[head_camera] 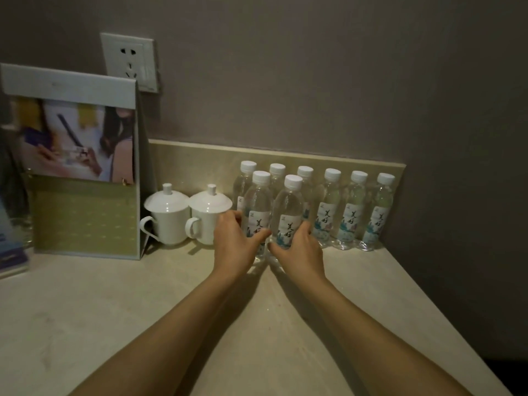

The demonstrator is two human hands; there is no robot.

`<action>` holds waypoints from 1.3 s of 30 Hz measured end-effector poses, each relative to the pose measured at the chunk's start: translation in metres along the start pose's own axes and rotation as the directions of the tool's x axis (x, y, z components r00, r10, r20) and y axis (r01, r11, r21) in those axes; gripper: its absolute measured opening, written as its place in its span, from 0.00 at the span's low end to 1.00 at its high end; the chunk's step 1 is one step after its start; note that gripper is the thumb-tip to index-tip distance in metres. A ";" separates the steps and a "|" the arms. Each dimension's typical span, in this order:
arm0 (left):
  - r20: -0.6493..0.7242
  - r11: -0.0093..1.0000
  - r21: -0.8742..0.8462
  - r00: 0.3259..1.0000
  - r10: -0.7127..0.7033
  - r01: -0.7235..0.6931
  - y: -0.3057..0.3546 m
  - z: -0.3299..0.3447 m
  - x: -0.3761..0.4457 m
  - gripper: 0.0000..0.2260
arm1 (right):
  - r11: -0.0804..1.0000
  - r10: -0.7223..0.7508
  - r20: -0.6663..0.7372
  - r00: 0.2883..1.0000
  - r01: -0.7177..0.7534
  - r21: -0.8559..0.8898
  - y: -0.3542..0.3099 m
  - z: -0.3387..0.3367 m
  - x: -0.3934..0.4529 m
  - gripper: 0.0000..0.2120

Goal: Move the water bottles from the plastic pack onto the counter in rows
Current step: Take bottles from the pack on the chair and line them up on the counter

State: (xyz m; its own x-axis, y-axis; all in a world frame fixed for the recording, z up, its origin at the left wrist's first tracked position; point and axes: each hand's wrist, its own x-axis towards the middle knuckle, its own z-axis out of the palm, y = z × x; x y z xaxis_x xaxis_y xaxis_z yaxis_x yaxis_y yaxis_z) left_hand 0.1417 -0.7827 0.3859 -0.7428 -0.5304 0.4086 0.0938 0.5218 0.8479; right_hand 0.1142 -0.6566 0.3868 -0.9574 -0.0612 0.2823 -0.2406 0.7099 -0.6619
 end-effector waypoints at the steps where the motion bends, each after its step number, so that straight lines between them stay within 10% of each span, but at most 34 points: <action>1: -0.017 1.000 0.024 1.000 0.007 -0.007 0.000 0.002 -0.001 0.24 | 1.000 0.001 0.007 1.000 -0.001 -0.016 -0.001 0.000 0.001 0.32; 39: -0.046 0.989 0.120 0.995 0.088 -0.082 -0.003 0.011 -0.001 0.23 | 0.980 -0.051 0.072 0.996 0.064 -0.187 0.010 0.000 0.020 0.35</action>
State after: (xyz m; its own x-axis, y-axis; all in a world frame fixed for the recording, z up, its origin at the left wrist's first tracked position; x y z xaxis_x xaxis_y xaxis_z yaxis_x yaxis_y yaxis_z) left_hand 0.1351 -0.7764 0.3796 -0.7000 -0.5127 0.4972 0.0741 0.6403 0.7646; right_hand 0.0929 -0.6507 0.3855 -0.9528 -0.1481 0.2649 -0.2673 0.8232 -0.5010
